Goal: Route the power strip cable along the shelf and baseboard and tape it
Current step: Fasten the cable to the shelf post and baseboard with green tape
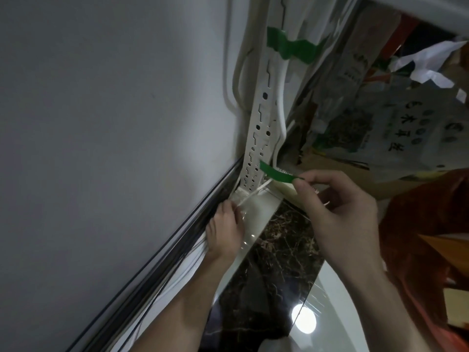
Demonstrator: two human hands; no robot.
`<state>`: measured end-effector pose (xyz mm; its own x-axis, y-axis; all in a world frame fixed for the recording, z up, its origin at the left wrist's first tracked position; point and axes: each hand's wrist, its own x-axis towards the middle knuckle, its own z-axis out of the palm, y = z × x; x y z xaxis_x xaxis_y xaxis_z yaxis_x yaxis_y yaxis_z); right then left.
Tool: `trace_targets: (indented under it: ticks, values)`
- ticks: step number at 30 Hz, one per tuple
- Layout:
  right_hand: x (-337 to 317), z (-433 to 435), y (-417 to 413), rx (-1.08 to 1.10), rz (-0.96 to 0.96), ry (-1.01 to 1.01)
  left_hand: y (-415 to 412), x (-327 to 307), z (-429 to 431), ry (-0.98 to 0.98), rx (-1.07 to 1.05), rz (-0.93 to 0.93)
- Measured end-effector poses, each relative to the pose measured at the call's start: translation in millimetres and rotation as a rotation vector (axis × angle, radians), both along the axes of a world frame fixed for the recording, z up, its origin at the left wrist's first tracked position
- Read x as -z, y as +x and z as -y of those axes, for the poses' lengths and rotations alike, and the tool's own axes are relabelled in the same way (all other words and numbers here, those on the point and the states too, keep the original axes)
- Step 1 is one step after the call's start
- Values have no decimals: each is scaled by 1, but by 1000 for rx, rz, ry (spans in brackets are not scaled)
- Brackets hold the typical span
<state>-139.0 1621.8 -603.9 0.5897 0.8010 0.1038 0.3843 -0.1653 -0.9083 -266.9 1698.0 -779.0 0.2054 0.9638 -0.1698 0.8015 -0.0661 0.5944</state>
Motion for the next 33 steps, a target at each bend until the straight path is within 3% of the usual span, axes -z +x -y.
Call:
trace_targets:
  ticks: [7, 13, 18, 22, 25, 28, 33]
  values:
    - [3, -20, -12, -95, -1, 124, -26, 16, 30, 158, -212, 233]
    - [12, -38, -14, -122, -52, 195, -16, 11, 21, -6, -472, 265]
    - [13, -48, -10, -157, -65, 256, -14, 2, 16, -104, -320, 34]
    - [16, -55, -9, -202, -98, 281, -5, -9, 10, -35, 9, -351]
    - [18, -59, -9, -208, -168, 284, 4, -22, 3, 8, 112, -465]
    - [20, -60, -10, -186, -206, 292, 9, -36, -1, 53, 52, -233]
    - [22, -59, -11, -166, -264, 296, 22, -51, -8, 223, -135, 471]
